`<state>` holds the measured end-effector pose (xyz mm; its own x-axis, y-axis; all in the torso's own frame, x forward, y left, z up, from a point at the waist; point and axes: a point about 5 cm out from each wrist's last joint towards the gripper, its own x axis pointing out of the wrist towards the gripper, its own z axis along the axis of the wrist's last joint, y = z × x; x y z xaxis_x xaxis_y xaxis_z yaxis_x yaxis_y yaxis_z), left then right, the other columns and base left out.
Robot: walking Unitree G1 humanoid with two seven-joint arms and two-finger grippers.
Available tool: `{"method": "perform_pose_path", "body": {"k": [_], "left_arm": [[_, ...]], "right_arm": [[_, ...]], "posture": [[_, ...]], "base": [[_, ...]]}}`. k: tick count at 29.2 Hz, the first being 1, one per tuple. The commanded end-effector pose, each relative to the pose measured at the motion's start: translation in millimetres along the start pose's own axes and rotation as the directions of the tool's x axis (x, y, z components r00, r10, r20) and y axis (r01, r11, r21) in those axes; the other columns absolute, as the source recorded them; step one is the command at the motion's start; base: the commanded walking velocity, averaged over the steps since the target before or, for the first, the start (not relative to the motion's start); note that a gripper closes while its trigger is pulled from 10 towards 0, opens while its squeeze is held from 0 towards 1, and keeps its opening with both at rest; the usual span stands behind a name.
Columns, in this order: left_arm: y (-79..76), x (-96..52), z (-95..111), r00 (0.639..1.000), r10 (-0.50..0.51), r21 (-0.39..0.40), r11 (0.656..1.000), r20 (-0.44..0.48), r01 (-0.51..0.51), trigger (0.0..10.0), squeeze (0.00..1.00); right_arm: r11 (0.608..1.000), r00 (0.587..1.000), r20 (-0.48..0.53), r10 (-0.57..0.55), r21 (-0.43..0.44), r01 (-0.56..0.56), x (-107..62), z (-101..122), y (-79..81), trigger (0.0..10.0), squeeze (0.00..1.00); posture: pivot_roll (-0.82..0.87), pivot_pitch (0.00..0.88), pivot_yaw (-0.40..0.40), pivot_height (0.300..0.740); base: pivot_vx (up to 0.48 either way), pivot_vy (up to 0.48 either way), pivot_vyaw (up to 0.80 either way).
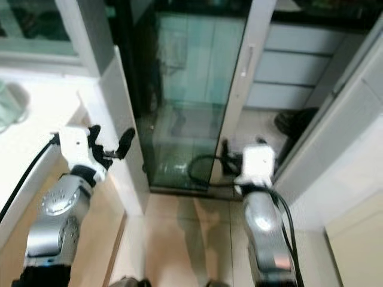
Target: Restocking fridge
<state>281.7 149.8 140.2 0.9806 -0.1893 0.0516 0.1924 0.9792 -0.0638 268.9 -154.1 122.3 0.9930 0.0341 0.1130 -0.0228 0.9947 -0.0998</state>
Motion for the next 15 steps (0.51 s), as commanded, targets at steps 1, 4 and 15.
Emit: {"method": "perform_pose_path", "body": {"k": [1, 4, 15], "left_arm": [[-0.8, 5.6, 9.7, 0.999, -0.012, 0.031, 0.999, 0.033, 0.011, 10.0, 0.0], [0.0, 11.6, 5.8, 1.0, -0.017, 0.03, 0.999, 0.02, 0.017, 10.0, 0.0], [-3.7, 20.9, -9.9, 0.999, -0.045, 0.057, 0.997, -0.008, 0.046, 10.0, 0.0]], "right_arm": [[0.999, 1.0, -0.019, -0.025, 0.033, 0.026, 5.3, -1.7, -6.4, 10.0, 0.0], [0.998, 0.999, -0.045, -0.029, 0.045, 0.031, 10.1, -6.6, -7.1, 10.0, 0.0], [0.994, 0.981, -0.183, -0.066, 0.073, 0.081, 8.2, -35.9, -16.2, 10.0, 0.0]], "posture": [[-0.03, 0.0, 0.019, 0.74], [-0.04, 0.0, 0.019, 0.74], [-0.09, 0.0, 0.035, 0.74]], "base": [[0.0, 0.0, 0.0], [0.0, 0.0, 0.0], [-0.339, 0.0, 0.0]]}}
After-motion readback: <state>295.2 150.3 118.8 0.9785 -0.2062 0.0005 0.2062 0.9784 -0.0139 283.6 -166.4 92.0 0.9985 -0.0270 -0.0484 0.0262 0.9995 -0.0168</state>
